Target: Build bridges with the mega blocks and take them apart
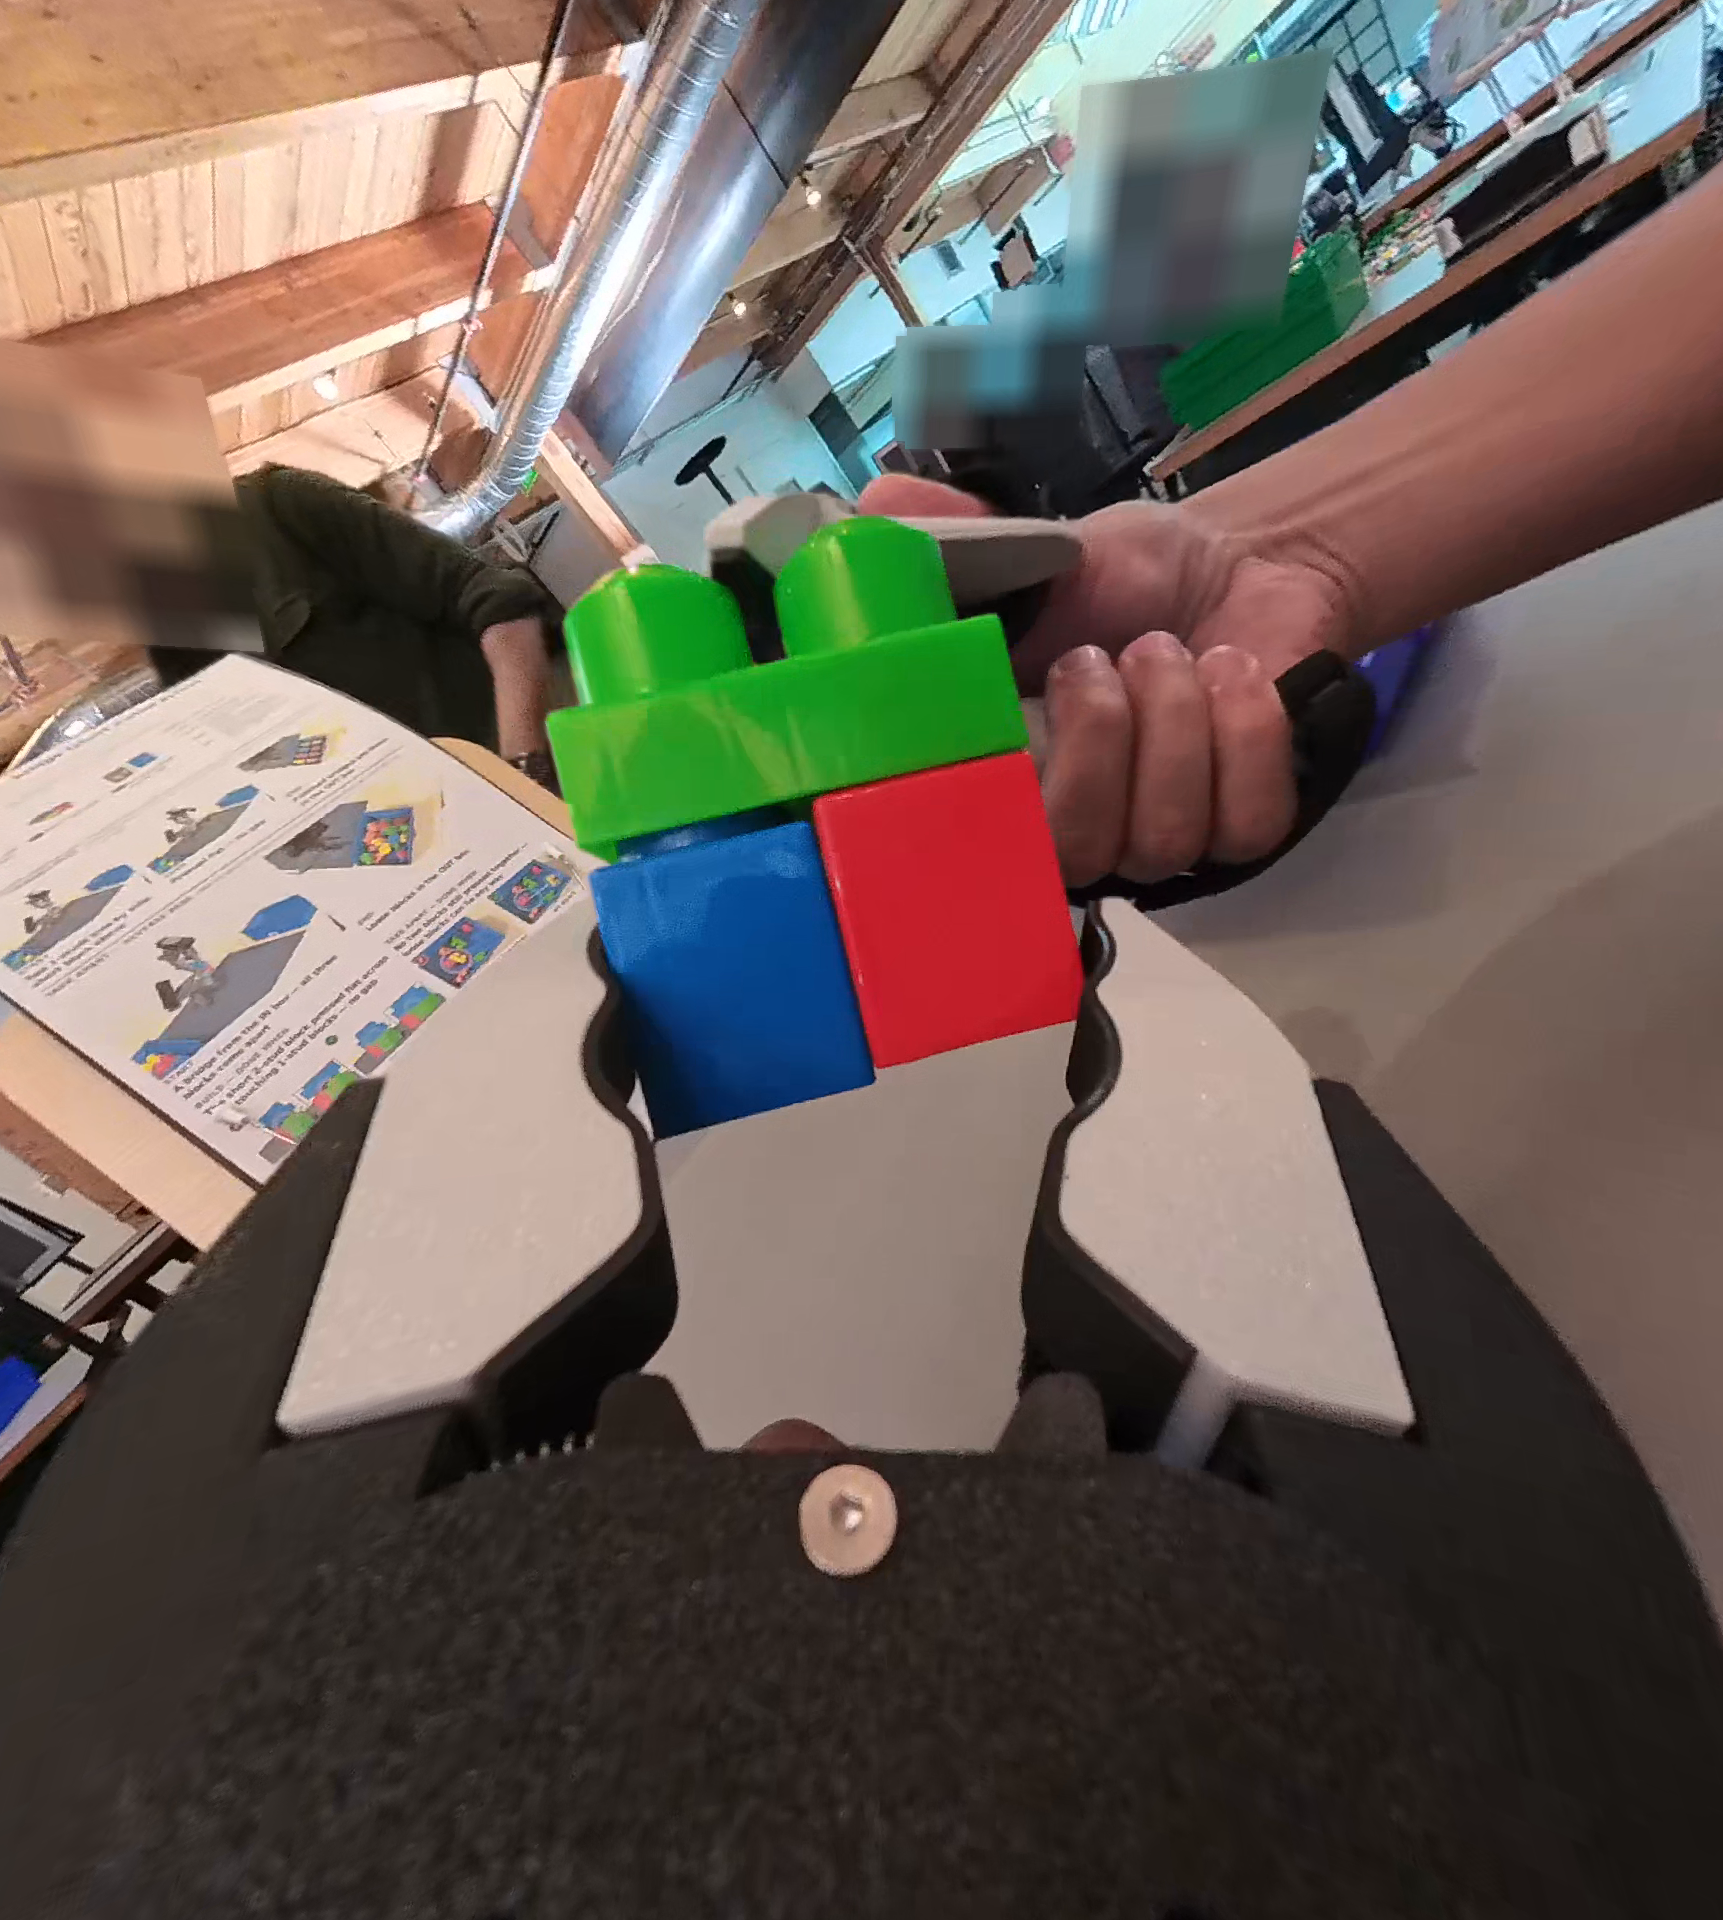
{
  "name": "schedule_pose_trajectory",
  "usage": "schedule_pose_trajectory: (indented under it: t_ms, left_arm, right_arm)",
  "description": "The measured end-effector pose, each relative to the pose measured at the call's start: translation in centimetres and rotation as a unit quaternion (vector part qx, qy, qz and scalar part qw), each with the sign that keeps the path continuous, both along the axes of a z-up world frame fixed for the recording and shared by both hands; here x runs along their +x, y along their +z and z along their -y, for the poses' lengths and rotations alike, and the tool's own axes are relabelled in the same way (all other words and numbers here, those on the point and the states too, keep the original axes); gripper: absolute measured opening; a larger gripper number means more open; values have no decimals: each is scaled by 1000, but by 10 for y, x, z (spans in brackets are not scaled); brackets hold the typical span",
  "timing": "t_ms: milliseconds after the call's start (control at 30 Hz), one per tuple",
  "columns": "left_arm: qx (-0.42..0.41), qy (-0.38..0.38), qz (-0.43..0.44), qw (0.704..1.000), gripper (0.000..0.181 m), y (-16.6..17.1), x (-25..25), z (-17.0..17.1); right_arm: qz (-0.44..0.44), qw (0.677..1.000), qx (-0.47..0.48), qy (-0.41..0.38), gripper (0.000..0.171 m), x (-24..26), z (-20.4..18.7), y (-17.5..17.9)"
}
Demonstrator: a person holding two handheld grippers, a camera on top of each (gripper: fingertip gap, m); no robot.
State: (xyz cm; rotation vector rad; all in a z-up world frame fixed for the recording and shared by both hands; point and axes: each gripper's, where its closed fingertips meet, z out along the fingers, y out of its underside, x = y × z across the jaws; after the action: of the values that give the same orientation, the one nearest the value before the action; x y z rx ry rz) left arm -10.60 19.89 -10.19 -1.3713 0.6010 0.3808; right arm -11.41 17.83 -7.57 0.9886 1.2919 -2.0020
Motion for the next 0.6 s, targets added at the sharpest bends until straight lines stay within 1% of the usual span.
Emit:
schedule_pose_trajectory:
  t_ms: [200, 233, 300, 367, 467, 533, 600]
  left_arm:
    - [-33, -13, 21, 999, 82, -6, -9, -8]
    - [-39, -11, 21, 999, 82, -9, -11, -9]
    - [-50, -4, 23, 998, 82, -15, -15, -12]
    - [-66, 6, 30, 997, 83, -23, -20, -16]
    - [-87, 27, 22, 996, 83, -33, -27, -22]
    - [-117, 54, 9, 992, 83, -44, -35, -29]
    - [-126, 62, 8, 990, 82, -48, -37, -32]
  right_arm:
    - [30, 998, -42, -24, 73, -11, -9, -6]
    - [30, 998, -45, -33, 72, -13, -12, -8]
    - [29, 997, -47, -57, 62, -17, -19, -11]
    - [24, 996, -32, -84, 50, -20, -26, -14]
    - [28, 993, -6, -117, 48, -26, -32, -21]
    - [23, 989, 23, -146, 48, -30, -37, -26]
    - [20, 987, 37, -157, 49, -32, -40, -30]
